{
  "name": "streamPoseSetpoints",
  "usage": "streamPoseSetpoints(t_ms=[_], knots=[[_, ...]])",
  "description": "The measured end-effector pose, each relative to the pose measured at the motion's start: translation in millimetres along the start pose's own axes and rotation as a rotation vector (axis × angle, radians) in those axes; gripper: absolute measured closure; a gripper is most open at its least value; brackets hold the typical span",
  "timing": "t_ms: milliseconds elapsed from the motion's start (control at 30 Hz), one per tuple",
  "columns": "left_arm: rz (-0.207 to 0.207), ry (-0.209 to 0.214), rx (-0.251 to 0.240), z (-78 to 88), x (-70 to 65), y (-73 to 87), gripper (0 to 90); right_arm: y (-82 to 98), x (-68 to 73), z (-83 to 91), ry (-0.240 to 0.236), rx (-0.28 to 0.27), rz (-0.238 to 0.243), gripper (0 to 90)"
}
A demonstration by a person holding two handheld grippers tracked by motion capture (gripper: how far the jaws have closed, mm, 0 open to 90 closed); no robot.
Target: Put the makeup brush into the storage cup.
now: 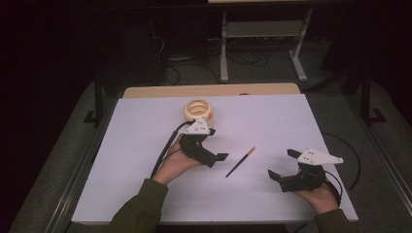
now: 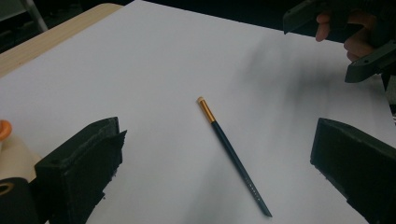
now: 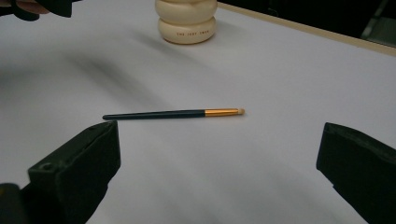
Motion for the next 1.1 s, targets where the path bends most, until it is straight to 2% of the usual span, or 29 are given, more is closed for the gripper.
streamPoseSetpoints(t_ms=[433,800,1100], knots=[[-0.017,0.02,0.022,-17.7,-4.1,-4.6,1.6,0.0,-0.3,0.1,-0.001,-0.002,0.001,0.0],[-0.013,0.031,0.028,-31.5,-6.1,-13.1,1.7,0.0,-0.4,0.4,-0.001,-0.002,-0.002,0.0],[-0.013,0.008,0.066,-41.9,-3.4,-15.6,1.7,0.0,-0.5,0.7,-0.001,-0.002,-0.003,0.0]])
Point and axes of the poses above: each handheld gripper's, and its own axes: z roughly backward along the jaws, y roughly out of its underside, x roughly to its left, the point moved 8 cm from there along -z, roughly forward along the jaws, and after that the axes turned 9 degrees about z, right-handed, at the moved point
